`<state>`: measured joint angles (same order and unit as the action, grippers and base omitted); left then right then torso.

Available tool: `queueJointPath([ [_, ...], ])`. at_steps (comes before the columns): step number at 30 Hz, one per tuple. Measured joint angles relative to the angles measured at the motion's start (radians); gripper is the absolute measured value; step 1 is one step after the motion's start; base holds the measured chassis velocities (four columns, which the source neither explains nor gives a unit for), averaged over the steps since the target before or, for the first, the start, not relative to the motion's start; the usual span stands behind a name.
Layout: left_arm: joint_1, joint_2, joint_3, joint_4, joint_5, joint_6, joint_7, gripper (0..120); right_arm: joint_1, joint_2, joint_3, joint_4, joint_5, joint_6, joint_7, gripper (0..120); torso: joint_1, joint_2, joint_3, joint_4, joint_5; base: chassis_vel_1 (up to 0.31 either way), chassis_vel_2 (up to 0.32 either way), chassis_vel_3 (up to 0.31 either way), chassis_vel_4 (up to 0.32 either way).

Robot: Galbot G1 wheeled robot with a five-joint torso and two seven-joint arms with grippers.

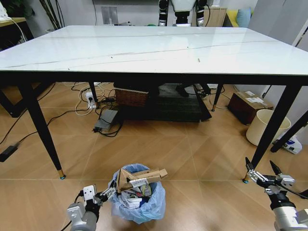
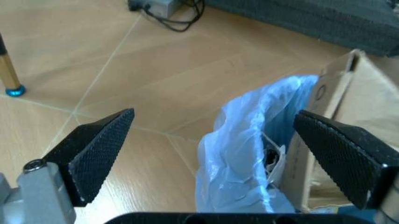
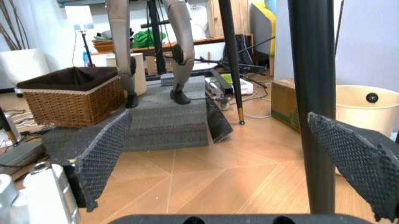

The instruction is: Pick up the trash bin and place the trash from the table into it.

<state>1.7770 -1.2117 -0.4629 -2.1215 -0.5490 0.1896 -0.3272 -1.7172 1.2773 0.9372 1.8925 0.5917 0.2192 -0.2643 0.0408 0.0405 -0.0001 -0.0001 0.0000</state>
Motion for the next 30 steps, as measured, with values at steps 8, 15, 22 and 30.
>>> queueJointPath([
  [8, 0.05, -0.006, -0.03, -0.054, 0.08, -0.029, 0.008, 100, 0.0, 0.0, 0.0, 0.0, 0.0, 0.0, 0.0, 100, 0.0, 0.0, 0.0, 0.0, 0.0001, 0.0, 0.0, 0.0, 0.0],
  [15, 0.063, -0.01, -0.049, -0.074, 0.154, -0.061, 0.018, 100, 0.0, 0.0, 0.0, 0.0, 0.0, 0.0, 0.0, 100, 0.0, 0.0, 0.0, 0.0, 0.0, 0.0, 0.0, 0.0, 0.0],
  [22, 0.062, -0.019, -0.059, -0.09, 0.238, -0.122, 0.032, 100, 0.0, 0.0, 0.0, 0.0, 0.0, 0.0, 0.0, 100, 0.0, 0.0, 0.0, 0.0, 0.0, 0.0, 0.0, 0.0, 0.0],
  [30, 0.055, -0.03, -0.07, -0.066, 0.351, -0.226, 0.065, 100, 0.0, 0.0, 0.0, 0.0, 0.0, 0.0, 0.0, 100, 0.0, 0.0, 0.0, 0.0, 0.0001, 0.0, 0.0, 0.0, 0.0],
])
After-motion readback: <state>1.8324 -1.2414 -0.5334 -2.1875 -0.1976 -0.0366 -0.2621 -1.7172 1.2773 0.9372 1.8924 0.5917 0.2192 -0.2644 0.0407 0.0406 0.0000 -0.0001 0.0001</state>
